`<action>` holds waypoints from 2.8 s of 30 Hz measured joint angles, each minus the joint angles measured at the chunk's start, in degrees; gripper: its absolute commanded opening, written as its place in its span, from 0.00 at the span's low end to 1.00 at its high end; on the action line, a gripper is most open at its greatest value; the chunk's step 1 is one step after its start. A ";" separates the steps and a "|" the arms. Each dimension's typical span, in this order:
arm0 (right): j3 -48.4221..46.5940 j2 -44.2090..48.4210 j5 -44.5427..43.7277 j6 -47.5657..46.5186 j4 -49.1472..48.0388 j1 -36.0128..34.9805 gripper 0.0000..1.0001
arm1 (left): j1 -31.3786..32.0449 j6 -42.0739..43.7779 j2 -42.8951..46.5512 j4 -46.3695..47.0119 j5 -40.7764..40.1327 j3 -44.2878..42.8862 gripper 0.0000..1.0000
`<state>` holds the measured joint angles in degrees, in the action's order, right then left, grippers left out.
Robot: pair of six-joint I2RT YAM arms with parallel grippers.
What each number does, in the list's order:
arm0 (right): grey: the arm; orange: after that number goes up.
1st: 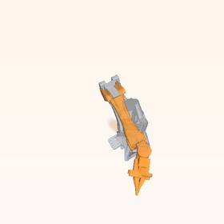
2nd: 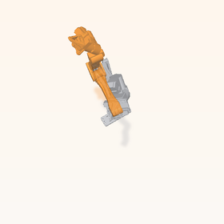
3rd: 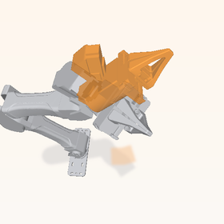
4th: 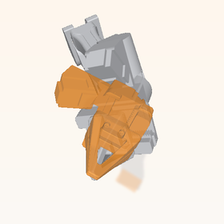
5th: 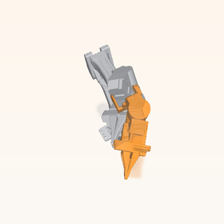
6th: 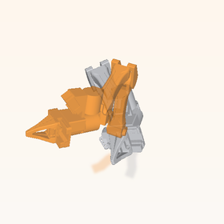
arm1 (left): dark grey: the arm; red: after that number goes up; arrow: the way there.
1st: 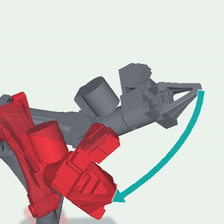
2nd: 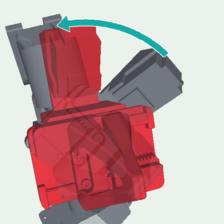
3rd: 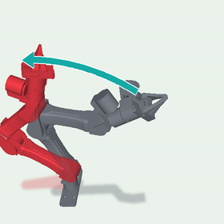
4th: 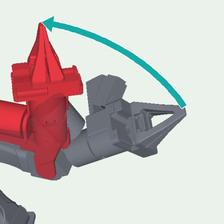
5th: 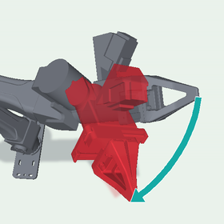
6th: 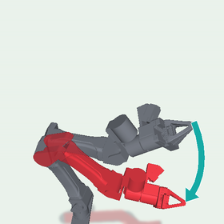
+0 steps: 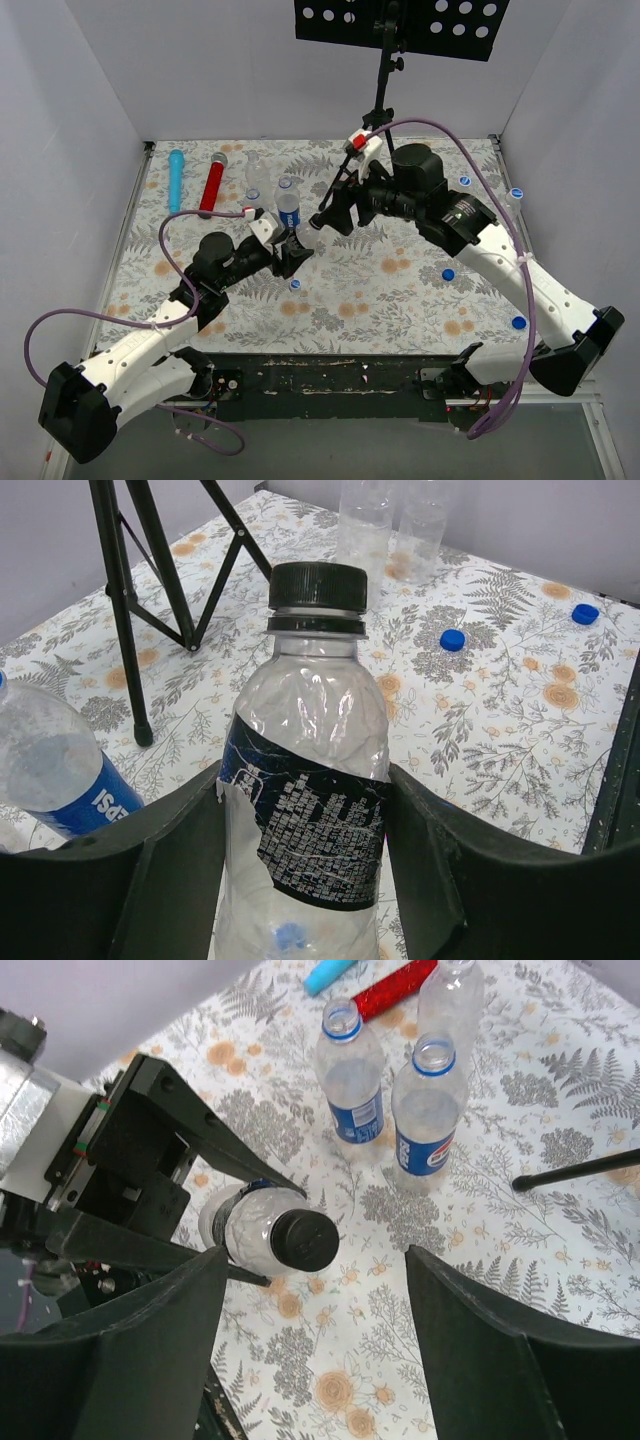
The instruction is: Screw on the bottle caps
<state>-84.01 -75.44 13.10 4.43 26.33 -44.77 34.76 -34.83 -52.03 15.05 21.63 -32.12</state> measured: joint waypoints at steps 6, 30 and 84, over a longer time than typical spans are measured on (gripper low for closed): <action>1.88 1.09 3.41 5.05 -4.68 1.57 0.80 | -0.04 -1.68 0.70 4.79 2.43 0.61 0.00; 9.42 0.07 6.10 7.23 -9.27 1.73 0.01 | -0.11 -5.81 1.33 9.16 3.91 2.78 0.98; 28.68 8.68 -31.67 2.49 -12.66 12.20 0.88 | -13.35 -15.34 16.72 4.87 -43.50 0.87 0.98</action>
<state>-55.33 -66.76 -18.57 6.92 13.67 -32.58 21.41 -50.17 -35.31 19.92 -21.87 -31.24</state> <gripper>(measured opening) 0.866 0.981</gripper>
